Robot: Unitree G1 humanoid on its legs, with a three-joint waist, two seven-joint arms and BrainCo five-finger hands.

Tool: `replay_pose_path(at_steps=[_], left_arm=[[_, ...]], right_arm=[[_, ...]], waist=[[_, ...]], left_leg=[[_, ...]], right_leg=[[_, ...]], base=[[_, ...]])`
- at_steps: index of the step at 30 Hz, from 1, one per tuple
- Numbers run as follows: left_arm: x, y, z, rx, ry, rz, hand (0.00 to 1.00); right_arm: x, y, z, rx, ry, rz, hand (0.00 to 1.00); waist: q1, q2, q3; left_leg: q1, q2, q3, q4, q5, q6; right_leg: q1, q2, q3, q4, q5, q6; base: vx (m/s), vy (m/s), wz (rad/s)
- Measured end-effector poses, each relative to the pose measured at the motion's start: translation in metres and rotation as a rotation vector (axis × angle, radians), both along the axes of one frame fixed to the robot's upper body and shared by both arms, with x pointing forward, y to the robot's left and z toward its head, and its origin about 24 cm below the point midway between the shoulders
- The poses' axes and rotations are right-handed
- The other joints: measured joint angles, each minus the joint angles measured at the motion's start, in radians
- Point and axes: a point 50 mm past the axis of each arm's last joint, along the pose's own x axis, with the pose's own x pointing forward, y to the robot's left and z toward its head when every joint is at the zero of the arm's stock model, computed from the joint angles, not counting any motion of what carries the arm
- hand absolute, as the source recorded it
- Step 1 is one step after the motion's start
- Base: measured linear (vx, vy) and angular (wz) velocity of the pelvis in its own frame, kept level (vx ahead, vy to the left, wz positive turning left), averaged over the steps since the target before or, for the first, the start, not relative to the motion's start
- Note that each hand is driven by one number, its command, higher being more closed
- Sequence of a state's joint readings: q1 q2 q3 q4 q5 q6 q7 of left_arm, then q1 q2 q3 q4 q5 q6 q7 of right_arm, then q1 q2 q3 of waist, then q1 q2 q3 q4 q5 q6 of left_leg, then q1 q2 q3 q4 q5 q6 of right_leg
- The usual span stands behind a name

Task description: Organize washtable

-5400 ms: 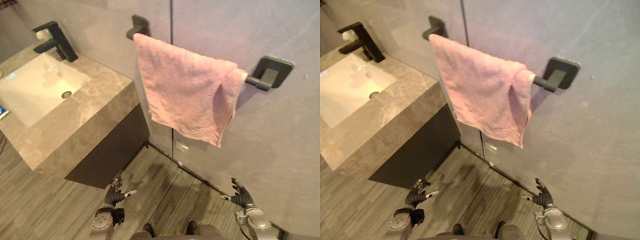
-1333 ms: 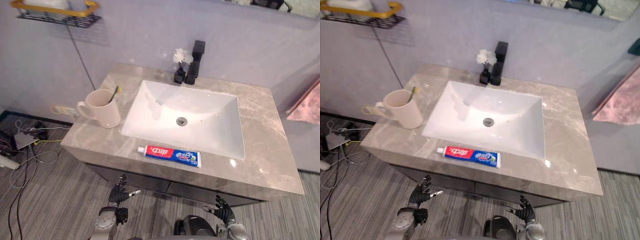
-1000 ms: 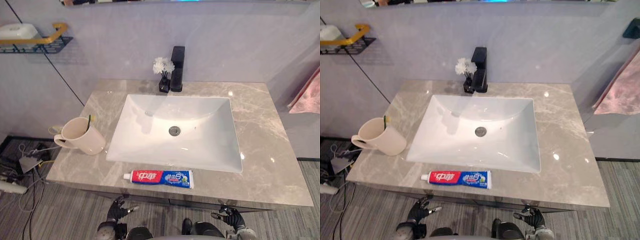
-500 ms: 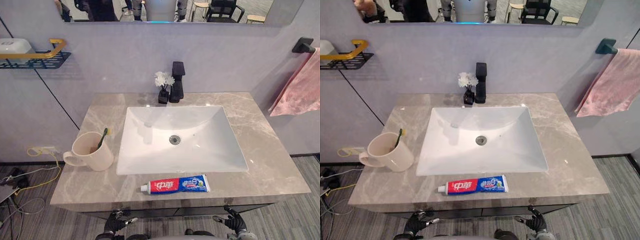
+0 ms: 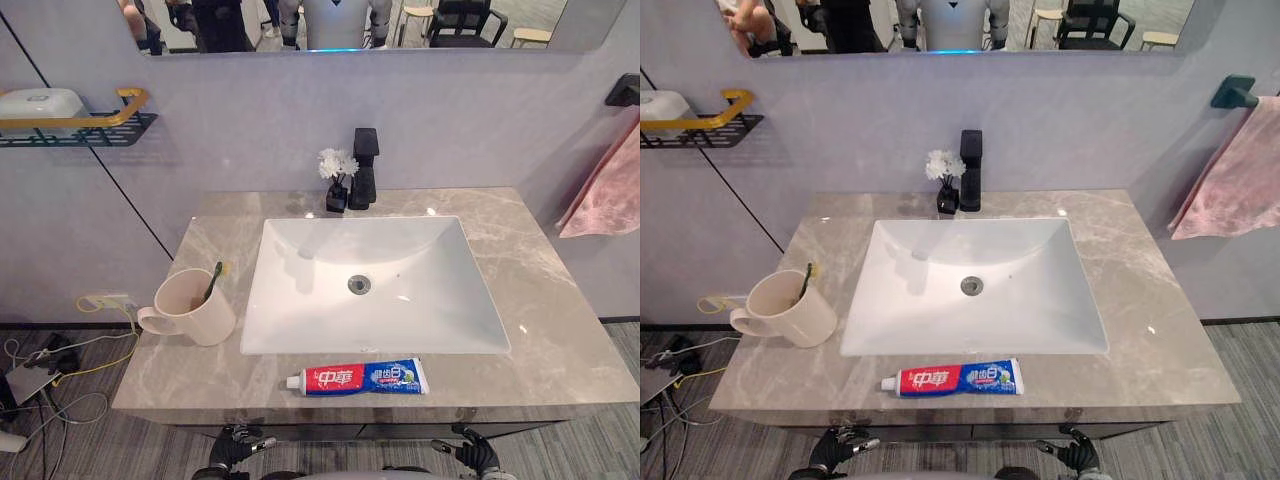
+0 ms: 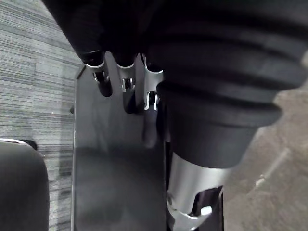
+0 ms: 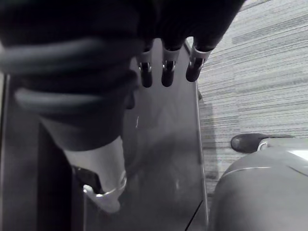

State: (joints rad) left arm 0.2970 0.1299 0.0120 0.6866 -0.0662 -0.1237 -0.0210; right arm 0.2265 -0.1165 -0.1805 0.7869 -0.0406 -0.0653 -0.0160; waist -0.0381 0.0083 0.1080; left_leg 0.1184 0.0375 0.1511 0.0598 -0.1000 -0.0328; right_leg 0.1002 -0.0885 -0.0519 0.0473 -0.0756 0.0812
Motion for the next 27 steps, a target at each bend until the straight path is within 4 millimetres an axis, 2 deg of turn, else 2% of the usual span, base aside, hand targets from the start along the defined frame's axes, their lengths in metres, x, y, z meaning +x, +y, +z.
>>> replay_pose_path(at_steps=[5,6,12,17,22,25,27], left_arm=[[0.002,0.0,0.001,0.001,-0.01,-0.001,0.0],[-0.003,0.01,0.0,0.022,0.009,0.024,0.0],[-0.003,0.01,0.0,0.021,0.009,0.025,0.0],[0.001,0.008,-0.004,0.023,0.017,0.028,0.0],[-0.008,0.005,-0.015,0.014,0.095,0.056,0.0],[-0.008,0.007,-0.016,0.02,0.106,0.079,0.0],[-0.008,0.007,-0.016,0.015,0.104,0.091,0.0]], right_arm=[[0.0,0.0,-0.001,0.002,0.005,-0.001,0.0],[-0.005,-0.004,-0.002,-0.007,0.026,-0.008,0.0],[-0.005,-0.004,-0.003,-0.006,0.027,-0.01,0.0],[-0.01,-0.002,-0.009,0.03,0.06,-0.052,0.0],[-0.018,-0.002,-0.015,0.068,0.095,-0.128,0.0],[-0.027,-0.006,-0.017,0.07,0.117,-0.176,0.0],[-0.024,-0.006,-0.017,0.07,0.115,-0.177,0.0]], waist=[[0.001,-0.007,-0.001],[0.001,-0.022,-0.007],[0.001,-0.022,-0.007],[0.003,-0.023,-0.01],[0.011,-0.025,-0.01],[0.012,-0.028,-0.005],[0.017,-0.028,-0.004]], left_leg=[[0.001,0.0,-0.001,-0.02,0.005,-0.003],[0.017,-0.004,-0.009,-0.026,0.01,0.003],[0.018,-0.004,-0.008,-0.03,0.011,0.004],[0.018,-0.007,-0.012,-0.095,0.043,-0.001],[0.013,-0.007,-0.021,-0.114,0.048,-0.003],[0.016,-0.008,-0.053,-0.118,0.049,-0.003],[0.016,-0.007,-0.062,-0.12,0.049,-0.003]], right_leg=[[0.0,0.0,0.002,-0.017,0.013,-0.006],[0.019,0.0,-0.002,-0.032,0.017,0.0],[0.019,0.0,-0.003,-0.038,0.017,0.0],[0.019,0.0,-0.02,-0.09,0.04,0.005],[0.025,0.0,-0.039,-0.123,0.047,0.011],[0.054,0.001,-0.104,-0.142,0.049,0.012],[0.057,0.001,-0.135,-0.141,0.049,0.012]], base=[[-0.05,-0.002,-0.02],[0.0,0.0,0.0],[0.0,0.0,0.0],[0.0,-0.016,0.04],[0.04,-0.025,0.08],[0.09,-0.043,0.29],[0.05,-0.03,0.18]])
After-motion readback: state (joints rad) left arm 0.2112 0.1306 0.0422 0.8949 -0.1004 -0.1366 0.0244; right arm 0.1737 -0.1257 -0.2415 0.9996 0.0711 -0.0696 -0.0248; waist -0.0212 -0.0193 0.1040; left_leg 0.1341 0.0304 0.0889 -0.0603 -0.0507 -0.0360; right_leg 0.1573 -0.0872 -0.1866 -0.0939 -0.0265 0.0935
